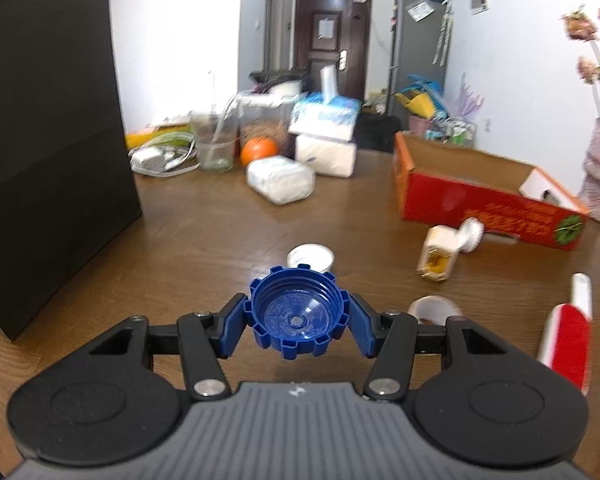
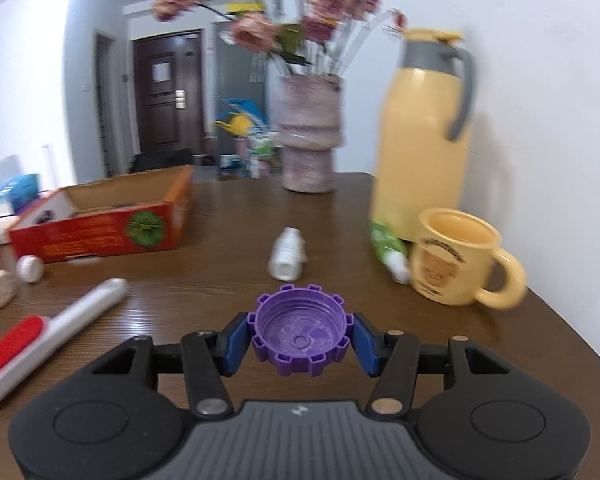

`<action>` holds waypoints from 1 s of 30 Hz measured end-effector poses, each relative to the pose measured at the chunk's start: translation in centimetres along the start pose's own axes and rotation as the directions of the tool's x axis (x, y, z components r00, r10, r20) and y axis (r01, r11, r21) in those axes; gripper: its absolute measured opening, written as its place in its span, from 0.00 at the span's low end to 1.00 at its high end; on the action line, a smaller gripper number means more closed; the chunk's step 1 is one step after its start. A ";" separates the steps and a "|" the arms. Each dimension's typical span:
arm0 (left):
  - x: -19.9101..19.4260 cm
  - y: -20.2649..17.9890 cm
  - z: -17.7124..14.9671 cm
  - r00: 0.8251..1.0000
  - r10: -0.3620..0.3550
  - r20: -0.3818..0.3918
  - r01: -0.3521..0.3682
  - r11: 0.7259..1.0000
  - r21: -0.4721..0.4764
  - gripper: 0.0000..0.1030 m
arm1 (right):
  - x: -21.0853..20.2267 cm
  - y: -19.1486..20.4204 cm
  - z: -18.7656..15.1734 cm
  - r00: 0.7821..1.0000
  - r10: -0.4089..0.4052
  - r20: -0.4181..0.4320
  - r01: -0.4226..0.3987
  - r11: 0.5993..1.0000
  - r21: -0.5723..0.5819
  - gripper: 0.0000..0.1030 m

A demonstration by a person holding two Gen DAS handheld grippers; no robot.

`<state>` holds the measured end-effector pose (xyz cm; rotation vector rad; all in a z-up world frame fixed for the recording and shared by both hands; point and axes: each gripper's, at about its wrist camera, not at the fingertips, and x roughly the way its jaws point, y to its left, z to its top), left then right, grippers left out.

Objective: Organize rigid objects
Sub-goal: 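Carry the blue cap and purple cap with both tools over the red box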

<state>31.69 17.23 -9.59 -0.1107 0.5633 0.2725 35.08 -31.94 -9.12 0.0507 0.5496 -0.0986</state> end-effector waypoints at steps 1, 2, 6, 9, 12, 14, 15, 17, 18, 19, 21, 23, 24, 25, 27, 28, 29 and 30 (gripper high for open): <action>-0.6 -0.4 0.2 1.000 -0.010 0.009 0.009 1.000 0.008 0.53 | -0.4 0.6 0.2 1.000 0.017 0.004 -0.017 1.000 -0.011 0.52; -1.1 -0.7 0.4 1.000 -0.018 0.015 0.018 1.000 0.013 0.53 | -0.7 1.3 0.5 0.999 0.033 0.007 -0.033 0.999 -0.024 0.52; -3.0 -2.3 1.2 0.998 -0.052 0.038 0.050 0.998 0.039 0.53 | -1.8 3.2 1.4 0.996 0.093 0.005 -0.093 0.994 -0.054 0.52; -4.2 -3.6 1.6 0.996 -0.075 0.049 0.072 0.996 0.056 0.53 | -2.6 4.7 2.0 0.992 0.129 0.004 -0.129 0.989 -0.072 0.52; -5.0 -4.9 1.9 0.994 -0.092 0.057 0.087 0.993 0.080 0.53 | -3.1 5.9 2.4 0.987 0.162 -0.001 -0.161 0.983 -0.090 0.52; -5.5 -5.6 2.0 0.992 -0.109 0.061 0.103 0.990 0.092 0.53 | -3.4 6.9 2.6 0.984 0.178 -0.002 -0.178 0.979 -0.104 0.52; -5.7 -6.0 2.2 0.992 -0.114 0.061 0.108 0.989 0.096 0.53 | -3.5 7.3 2.8 0.982 0.187 -0.003 -0.187 0.976 -0.109 0.52; -6.1 -6.8 2.4 0.990 -0.125 0.061 0.119 0.987 0.105 0.53 | -3.8 8.2 3.1 0.979 0.205 -0.005 -0.205 0.972 -0.115 0.52; -6.2 -7.2 2.6 0.989 -0.132 0.060 0.125 0.986 0.109 0.53 | -3.9 8.5 3.3 0.977 0.214 -0.006 -0.213 0.970 -0.118 0.52; -6.3 -7.6 2.7 0.988 -0.138 0.061 0.131 0.985 0.115 0.53 | -4.0 9.1 3.6 0.975 0.224 -0.007 -0.223 0.967 -0.124 0.52; -6.6 -8.6 3.0 0.987 -0.148 0.067 0.138 0.982 0.128 0.53 | -4.3 9.9 3.8 0.971 0.240 -0.003 -0.238 0.962 -0.135 0.52; -6.8 -9.6 3.6 0.985 -0.159 0.071 0.148 0.979 0.141 0.53 | -4.5 10.9 4.4 0.967 0.255 0.000 -0.252 0.956 -0.148 0.52; -6.9 -10.0 3.8 0.984 -0.163 0.075 0.151 0.977 0.147 0.53 | -4.6 11.3 4.7 0.965 0.263 0.001 -0.259 0.953 -0.154 0.52; -7.1 -10.4 4.1 0.983 -0.166 0.078 0.153 0.977 0.152 0.53 | -4.7 11.7 5.0 0.963 0.269 0.004 -0.265 0.951 -0.160 0.52; -7.3 -11.2 4.7 0.981 -0.177 0.085 0.162 0.974 0.159 0.53 | -5.0 12.4 5.7 0.960 0.280 0.010 -0.274 0.947 -0.169 0.52; -7.3 -11.6 5.0 0.980 -0.178 0.087 0.162 0.974 0.160 0.53 | -5.0 12.7 6.1 0.958 0.287 0.013 -0.280 0.944 -0.173 0.52; -7.3 -12.0 5.3 0.980 -0.179 0.088 0.163 0.973 0.162 0.54 | -5.1 13.1 6.6 0.957 0.291 0.016 -0.284 0.942 -0.177 0.52; -7.3 -12.4 5.7 0.979 -0.183 0.091 0.167 0.972 0.165 0.54 | -5.1 13.4 6.8 0.955 0.295 0.019 -0.287 0.941 -0.181 0.52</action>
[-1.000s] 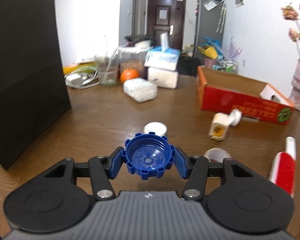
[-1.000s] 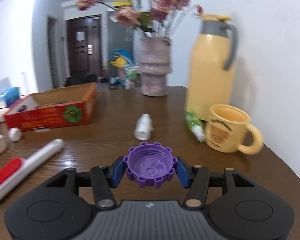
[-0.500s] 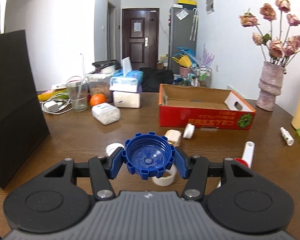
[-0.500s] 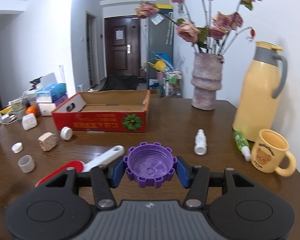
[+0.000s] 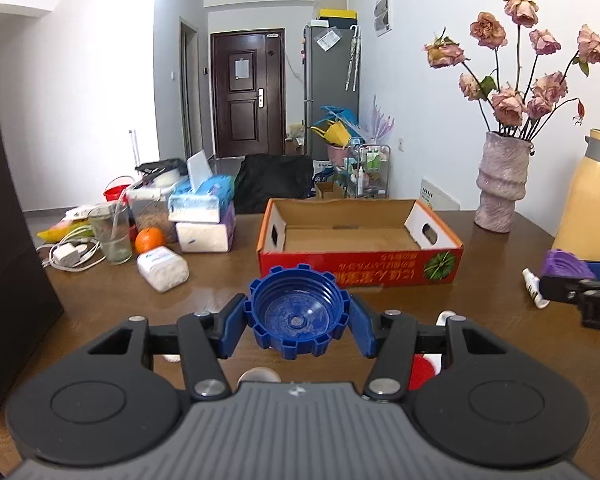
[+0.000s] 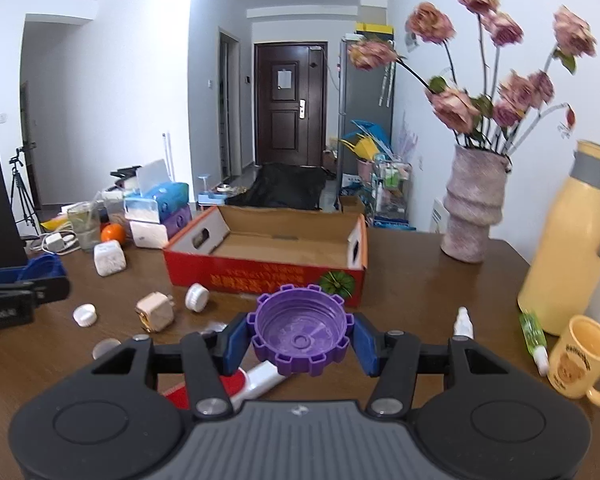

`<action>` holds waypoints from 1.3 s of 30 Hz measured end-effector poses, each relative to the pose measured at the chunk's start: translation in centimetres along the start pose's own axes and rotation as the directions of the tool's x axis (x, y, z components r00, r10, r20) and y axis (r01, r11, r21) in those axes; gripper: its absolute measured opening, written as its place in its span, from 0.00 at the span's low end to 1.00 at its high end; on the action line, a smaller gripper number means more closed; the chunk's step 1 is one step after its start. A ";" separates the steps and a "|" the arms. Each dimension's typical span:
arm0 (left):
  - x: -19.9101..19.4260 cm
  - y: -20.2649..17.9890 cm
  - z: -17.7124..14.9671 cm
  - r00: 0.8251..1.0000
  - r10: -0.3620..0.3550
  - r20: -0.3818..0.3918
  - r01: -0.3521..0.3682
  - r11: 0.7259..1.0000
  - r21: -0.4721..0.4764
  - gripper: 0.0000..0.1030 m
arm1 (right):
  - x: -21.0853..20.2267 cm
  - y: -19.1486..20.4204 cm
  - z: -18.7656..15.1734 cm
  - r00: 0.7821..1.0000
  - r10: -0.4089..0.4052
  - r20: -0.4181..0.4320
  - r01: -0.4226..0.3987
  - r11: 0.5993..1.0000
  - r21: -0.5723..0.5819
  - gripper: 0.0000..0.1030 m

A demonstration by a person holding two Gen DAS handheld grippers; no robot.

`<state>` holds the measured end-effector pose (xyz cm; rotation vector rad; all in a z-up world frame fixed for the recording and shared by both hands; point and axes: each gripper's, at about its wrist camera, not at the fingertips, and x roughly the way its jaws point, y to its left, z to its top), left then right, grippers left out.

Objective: Organize rigid objects
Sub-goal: 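Carry the blue cap and purple cap with both tools over the red box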

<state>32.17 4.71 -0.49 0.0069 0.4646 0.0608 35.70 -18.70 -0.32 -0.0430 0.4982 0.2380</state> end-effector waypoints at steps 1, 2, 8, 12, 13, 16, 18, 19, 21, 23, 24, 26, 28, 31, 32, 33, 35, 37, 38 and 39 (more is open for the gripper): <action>0.2 -0.4 0.5 1.000 -0.001 0.002 0.001 1.000 0.003 0.54 | 0.1 0.2 0.4 1.000 0.006 0.003 -0.006 1.000 -0.003 0.52; 0.3 -0.6 0.9 1.000 0.000 0.004 0.000 1.000 0.005 0.54 | 0.3 0.4 0.8 1.000 0.010 0.006 -0.010 1.000 -0.004 0.52; 1.8 -1.9 2.8 1.000 0.008 -0.006 -0.008 1.000 0.013 0.54 | 1.5 1.2 3.0 1.000 0.017 0.011 -0.017 1.000 -0.004 0.52; 3.0 -1.8 3.7 1.000 0.015 -0.017 -0.016 1.000 -0.009 0.54 | 2.7 1.1 4.1 1.000 0.012 0.002 -0.012 1.000 0.003 0.52; 3.3 -1.8 3.9 1.000 0.019 -0.016 -0.019 1.000 -0.012 0.54 | 3.0 1.1 4.3 1.000 0.011 0.001 -0.011 1.000 0.005 0.52; 4.2 -1.9 4.8 0.999 0.038 -0.016 -0.038 0.999 -0.019 0.54 | 4.0 0.9 5.2 1.000 0.011 0.002 -0.011 1.000 0.009 0.52; 4.9 -1.9 5.5 0.999 0.047 -0.018 -0.047 0.999 -0.025 0.54 | 4.7 0.9 5.8 1.000 0.011 0.002 -0.011 1.000 0.010 0.52; 5.3 -1.9 6.0 0.998 0.053 -0.016 -0.054 0.998 -0.027 0.54 | 5.1 0.8 6.2 1.000 0.007 0.000 -0.007 1.000 0.011 0.52; 6.1 -2.1 6.8 0.998 0.068 -0.013 -0.068 0.997 -0.029 0.54 | 5.8 0.7 6.9 1.000 0.006 0.002 -0.006 1.000 0.013 0.52; 7.0 -2.2 7.6 0.996 0.081 -0.023 -0.081 0.996 -0.030 0.54 | 6.6 0.8 7.6 1.000 -0.002 -0.001 0.002 1.000 0.013 0.52; 7.5 -2.3 8.0 0.996 0.083 -0.027 -0.084 0.996 -0.029 0.54 | 7.0 0.7 8.0 1.000 -0.003 0.000 0.003 1.000 0.012 0.52; 8.5 -2.4 8.8 0.995 0.095 -0.033 -0.096 0.995 -0.027 0.54 | 7.9 0.6 8.6 1.000 -0.004 -0.006 0.004 1.000 0.016 0.52; 9.4 -2.4 9.5 0.995 0.093 -0.035 -0.094 0.995 -0.033 0.54 | 8.9 0.4 9.3 1.000 0.001 -0.005 -0.001 1.000 0.021 0.52; 11.1 -2.6 10.6 0.990 0.129 -0.052 -0.131 0.991 -0.037 0.54 | 10.6 0.2 10.3 1.000 -0.002 -0.005 0.002 1.000 0.022 0.52; 11.6 -2.6 10.9 0.988 0.139 -0.060 -0.141 0.989 -0.040 0.54 | 11.0 0.2 10.6 1.000 0.001 -0.003 -0.001 1.000 0.021 0.52; 12.2 -2.7 11.3 0.988 0.141 -0.066 -0.144 0.989 -0.043 0.54 | 11.6 0.1 10.9 1.000 0.001 -0.001 -0.001 1.000 0.022 0.52; 13.3 -2.8 12.1 0.985 0.157 -0.072 -0.160 0.986 -0.044 0.54 | 12.8 -0.2 11.6 1.000 -0.001 0.000 0.001 0.999 0.032 0.52; 14.6 -3.0 12.8 0.983 0.167 -0.081 -0.170 0.985 -0.037 0.54 | 13.9 -0.6 12.4 1.000 -0.002 0.000 0.002 0.999 0.043 0.52; 15.1 -3.1 13.1 0.980 0.178 -0.087 -0.181 0.983 -0.031 0.54 | 14.6 -0.7 12.7 1.000 -0.007 -0.001 0.007 0.999 0.042 0.52; 15.8 -3.2 13.4 0.978 0.188 -0.092 -0.191 0.981 -0.021 0.54 | 15.1 -0.8 13.0 1.000 -0.017 0.001 0.017 0.999 0.037 0.52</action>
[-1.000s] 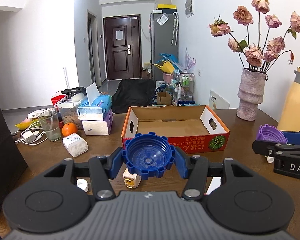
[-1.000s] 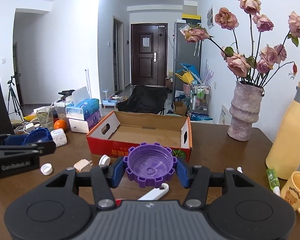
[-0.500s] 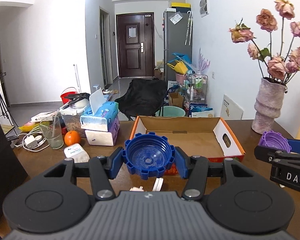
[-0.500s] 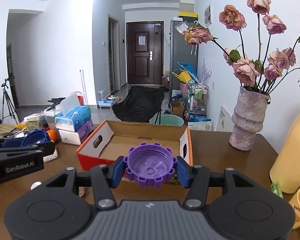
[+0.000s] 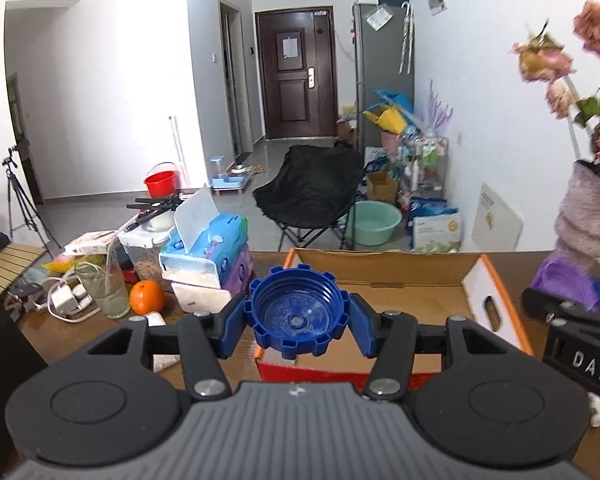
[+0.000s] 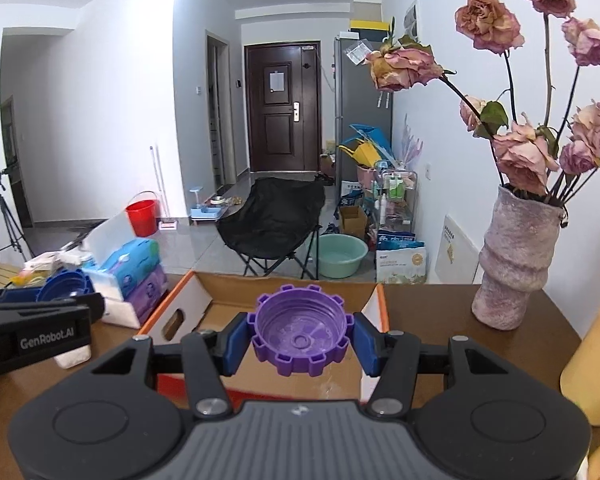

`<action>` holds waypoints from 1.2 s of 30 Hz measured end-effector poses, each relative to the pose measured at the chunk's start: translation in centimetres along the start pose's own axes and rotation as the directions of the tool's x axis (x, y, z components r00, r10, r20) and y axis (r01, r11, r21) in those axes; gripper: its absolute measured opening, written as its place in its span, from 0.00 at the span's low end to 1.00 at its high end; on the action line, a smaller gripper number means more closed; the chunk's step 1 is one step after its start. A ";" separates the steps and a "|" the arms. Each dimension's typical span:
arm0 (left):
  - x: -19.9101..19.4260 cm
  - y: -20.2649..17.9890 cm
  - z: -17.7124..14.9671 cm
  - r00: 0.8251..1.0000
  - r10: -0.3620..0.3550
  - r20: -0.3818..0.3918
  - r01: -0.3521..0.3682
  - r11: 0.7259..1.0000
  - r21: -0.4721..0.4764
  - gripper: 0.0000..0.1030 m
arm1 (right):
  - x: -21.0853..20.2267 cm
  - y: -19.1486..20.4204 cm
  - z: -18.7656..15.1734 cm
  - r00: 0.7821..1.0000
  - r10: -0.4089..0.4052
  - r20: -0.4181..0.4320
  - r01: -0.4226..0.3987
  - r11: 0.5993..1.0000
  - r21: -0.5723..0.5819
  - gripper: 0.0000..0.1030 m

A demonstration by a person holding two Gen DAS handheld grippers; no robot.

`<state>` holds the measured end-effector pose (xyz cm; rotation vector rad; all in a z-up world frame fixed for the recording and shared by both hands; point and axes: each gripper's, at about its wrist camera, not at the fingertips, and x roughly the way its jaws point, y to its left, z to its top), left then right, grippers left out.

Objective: Organize rigid objects
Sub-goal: 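Carry the blue cap and purple cap with both tools over the red box, then open both grippers to drop the caps into the red box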

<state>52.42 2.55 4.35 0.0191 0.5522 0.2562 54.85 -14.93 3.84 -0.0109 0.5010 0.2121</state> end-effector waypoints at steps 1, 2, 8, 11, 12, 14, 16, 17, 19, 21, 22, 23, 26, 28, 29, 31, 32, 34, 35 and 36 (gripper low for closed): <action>0.6 -0.2 0.3 1.000 0.003 0.000 -0.003 1.000 -0.002 0.54 | 0.7 0.0 0.3 1.000 -0.013 0.008 0.014 1.000 -0.013 0.52; 1.1 -0.3 0.6 1.000 0.004 -0.001 -0.004 1.000 -0.002 0.54 | 1.2 -0.1 0.4 1.000 -0.020 0.009 0.021 1.000 -0.019 0.52; 4.4 -1.4 1.7 1.000 0.012 0.003 -0.012 1.000 -0.009 0.54 | 5.3 -1.0 1.3 1.000 -0.011 -0.006 0.011 1.000 0.008 0.52; 6.5 -1.7 2.2 1.000 0.007 -0.012 -0.007 1.000 -0.029 0.54 | 7.2 -1.2 1.4 1.000 0.004 -0.005 -0.004 1.000 0.014 0.52; 7.2 -2.0 2.3 1.000 0.009 -0.012 -0.010 1.000 -0.028 0.54 | 7.9 -1.1 1.3 1.000 0.001 -0.003 -0.001 1.000 0.011 0.52; 8.6 -2.3 2.2 1.000 0.016 -0.014 -0.016 1.000 -0.022 0.54 | 9.2 -1.1 1.1 1.000 0.003 -0.009 -0.003 1.000 0.009 0.52; 10.0 -2.6 2.0 0.999 0.017 -0.027 -0.018 1.000 -0.018 0.54 | 10.4 -1.3 0.9 1.000 -0.001 -0.024 0.001 1.000 0.020 0.52; 10.7 -2.7 1.7 0.999 0.015 -0.034 -0.016 1.000 -0.019 0.54 | 11.1 -1.3 0.7 1.000 -0.002 -0.031 0.003 1.000 0.021 0.52; 12.1 -2.7 1.2 0.999 0.007 -0.049 -0.008 1.000 -0.026 0.54 | 12.2 -1.4 0.2 0.999 -0.002 -0.042 0.003 1.000 0.028 0.52; 13.4 -2.9 0.7 0.998 0.006 -0.062 -0.008 1.000 -0.024 0.54 | 13.4 -1.6 -0.4 0.999 0.004 -0.051 -0.002 0.999 0.033 0.52; 14.0 -3.1 0.4 0.998 0.007 -0.068 -0.008 1.000 -0.018 0.54 | 13.9 -1.6 -0.7 0.998 0.001 -0.058 0.001 0.999 0.032 0.52; 14.7 -3.3 0.2 0.997 0.007 -0.073 -0.008 1.000 -0.013 0.54 | 14.5 -1.6 -1.1 0.998 0.001 -0.064 0.001 0.999 0.034 0.52; 16.3 -3.3 -0.6 0.996 0.004 -0.089 -0.005 1.000 -0.013 0.54 | 15.9 -2.0 -1.9 0.996 -0.001 -0.085 0.005 0.999 0.041 0.52; 17.1 -3.3 -1.0 0.995 0.003 -0.099 -0.004 1.000 -0.013 0.54 | 16.8 -2.1 -2.6 0.995 -0.003 -0.097 0.007 0.999 0.039 0.52; 17.6 -3.3 -1.3 0.995 -0.001 -0.104 0.000 1.000 -0.010 0.54 | 17.2 -2.1 -2.8 0.995 -0.004 -0.100 0.008 0.999 0.038 0.52; 18.2 -3.2 -1.7 0.994 -0.008 -0.108 0.006 1.000 -0.011 0.54 | 17.8 -2.1 -3.3 0.994 -0.001 -0.111 0.005 0.999 0.035 0.52; 18.3 -3.2 -1.9 0.994 -0.009 -0.108 0.007 1.000 -0.012 0.55 | 18.1 -2.1 -3.5 0.993 -0.005 -0.114 0.009 0.999 0.031 0.52; 18.5 -3.0 -2.0 0.995 -0.016 -0.101 0.015 1.000 -0.014 0.79 | 18.6 -2.1 -3.9 0.992 -0.015 -0.126 0.019 0.999 0.028 0.55; 18.4 -2.9 -2.1 0.996 -0.022 -0.083 0.021 1.000 -0.013 0.84 | 18.7 -2.2 -4.0 0.991 -0.019 -0.131 0.023 0.999 0.031 0.68; 18.1 -2.8 -2.2 0.998 -0.023 -0.060 0.023 1.000 -0.010 0.89 | 18.9 -2.4 -4.1 0.991 -0.021 -0.135 0.026 0.999 0.035 0.77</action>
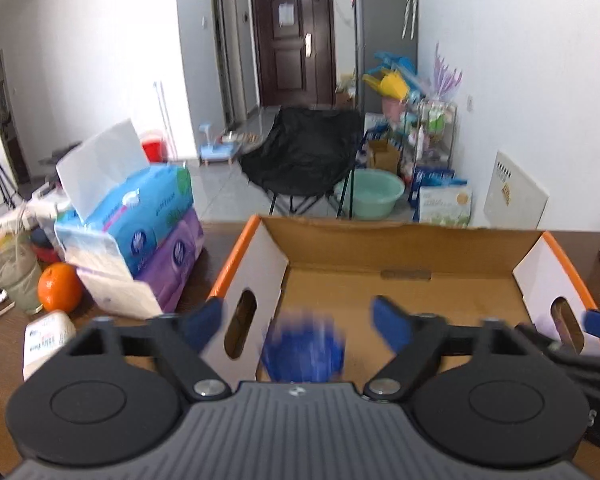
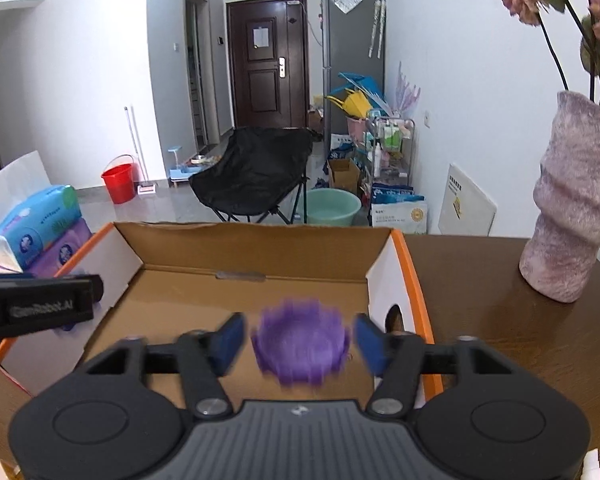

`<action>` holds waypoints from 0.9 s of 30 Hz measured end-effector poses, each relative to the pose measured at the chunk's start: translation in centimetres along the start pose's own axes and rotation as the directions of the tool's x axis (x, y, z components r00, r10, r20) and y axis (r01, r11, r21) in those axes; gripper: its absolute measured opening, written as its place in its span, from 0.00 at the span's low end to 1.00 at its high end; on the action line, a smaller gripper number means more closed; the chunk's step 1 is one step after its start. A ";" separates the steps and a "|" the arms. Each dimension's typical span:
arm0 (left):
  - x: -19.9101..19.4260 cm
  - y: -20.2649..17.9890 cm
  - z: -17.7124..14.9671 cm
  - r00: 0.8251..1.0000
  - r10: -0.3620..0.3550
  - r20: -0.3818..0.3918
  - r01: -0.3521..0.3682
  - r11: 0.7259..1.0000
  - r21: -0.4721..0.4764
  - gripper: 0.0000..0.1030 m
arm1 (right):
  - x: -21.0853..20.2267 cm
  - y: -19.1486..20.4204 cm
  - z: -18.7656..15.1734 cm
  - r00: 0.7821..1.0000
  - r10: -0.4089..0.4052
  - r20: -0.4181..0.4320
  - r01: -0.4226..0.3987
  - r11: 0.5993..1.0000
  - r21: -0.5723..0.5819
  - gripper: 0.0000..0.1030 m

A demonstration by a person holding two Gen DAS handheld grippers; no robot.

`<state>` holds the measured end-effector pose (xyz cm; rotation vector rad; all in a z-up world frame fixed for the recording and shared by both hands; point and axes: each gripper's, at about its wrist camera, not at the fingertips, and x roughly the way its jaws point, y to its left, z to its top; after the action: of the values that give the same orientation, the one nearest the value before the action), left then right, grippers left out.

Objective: Organize rigid objects
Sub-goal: 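Open both grippers to drop the caps into the red box, then withdraw both tools from the box toward the table objects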

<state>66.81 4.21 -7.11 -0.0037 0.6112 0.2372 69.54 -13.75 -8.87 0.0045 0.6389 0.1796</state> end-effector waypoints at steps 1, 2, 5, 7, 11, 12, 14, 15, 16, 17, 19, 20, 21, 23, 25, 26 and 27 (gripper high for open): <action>-0.2 0.1 0.0 1.000 0.002 0.010 -0.002 1.000 0.003 0.96 | 0.0 0.0 -0.1 1.000 -0.004 0.002 0.004 1.000 -0.002 0.93; -0.3 0.2 0.0 1.000 0.005 0.015 -0.005 1.000 0.003 1.00 | 0.0 0.0 -0.3 1.000 -0.009 0.011 0.009 1.000 -0.011 0.98; -0.6 0.9 0.1 1.000 -0.002 0.008 0.002 1.000 -0.021 1.00 | -0.3 -0.1 -0.6 1.000 -0.012 0.017 0.013 1.000 -0.015 1.00; -0.7 1.3 0.0 1.000 -0.012 0.007 0.012 0.999 -0.038 1.00 | -0.4 -0.2 -0.8 1.000 -0.011 0.011 0.011 1.000 -0.016 1.00; -1.2 1.4 -0.1 1.000 -0.003 0.011 0.003 1.000 -0.027 1.00 | -1.0 0.1 -1.0 1.000 -0.015 0.013 0.016 1.000 -0.023 1.00; -1.3 1.4 -0.1 1.000 -0.001 0.010 0.001 1.000 -0.025 1.00 | -1.2 0.1 -1.0 1.000 -0.014 0.015 0.015 1.000 -0.022 1.00; -1.7 1.5 -0.2 1.000 0.000 0.011 0.000 1.000 -0.025 1.00 | -1.6 0.0 -1.0 1.000 -0.017 0.019 0.017 1.000 -0.019 1.00; -1.9 1.5 -0.2 1.000 -0.001 0.011 0.001 1.000 -0.026 1.00 | -1.9 0.0 -1.0 1.000 -0.016 0.021 0.016 1.000 -0.017 1.00; -2.1 1.6 -0.3 1.000 -0.004 0.011 0.004 1.000 -0.028 1.00 | -2.2 0.0 -1.0 1.000 -0.014 0.022 0.014 1.000 -0.017 1.00; -2.4 1.7 -0.3 1.000 -0.007 0.012 0.008 0.999 -0.031 1.00 | -2.5 0.0 -1.0 1.000 -0.012 0.024 0.013 1.000 -0.016 1.00; -3.0 1.9 -0.4 1.000 -0.011 0.014 0.012 0.999 -0.037 1.00 | -3.2 -0.2 -1.0 0.999 -0.012 0.032 0.012 1.000 -0.017 1.00; -3.3 1.9 -0.4 1.000 -0.014 0.015 0.014 0.999 -0.036 1.00 | -3.5 -0.2 -1.1 0.999 -0.011 0.034 0.012 1.000 -0.017 1.00; -3.7 2.0 -0.5 1.000 -0.015 0.018 0.016 0.999 -0.035 1.00 | -3.9 -0.2 -1.1 0.999 -0.010 0.036 0.010 1.000 -0.017 1.00; -4.6 2.1 -0.8 1.000 -0.018 0.025 0.019 0.999 -0.034 1.00 | -4.7 -0.2 -1.3 0.999 -0.009 0.042 0.010 1.000 -0.020 1.00; -5.5 2.4 -1.0 0.999 -0.028 0.032 0.029 0.999 -0.037 1.00 | -5.6 -0.3 -1.5 0.999 -0.009 0.049 0.010 1.000 -0.019 1.00; -6.0 2.5 -1.2 0.999 -0.032 0.035 0.034 0.999 -0.038 1.00 | -6.0 -0.4 -1.6 0.999 -0.008 0.053 0.009 1.000 -0.015 1.00; -6.4 2.6 -1.3 0.999 -0.035 0.038 0.036 0.999 -0.038 1.00 | -6.5 -0.4 -1.7 0.998 -0.007 0.057 0.007 1.000 -0.012 1.00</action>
<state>60.41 5.23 -4.33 -0.0478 0.5691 0.2143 63.47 -15.34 -6.42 -0.0044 0.5806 0.1760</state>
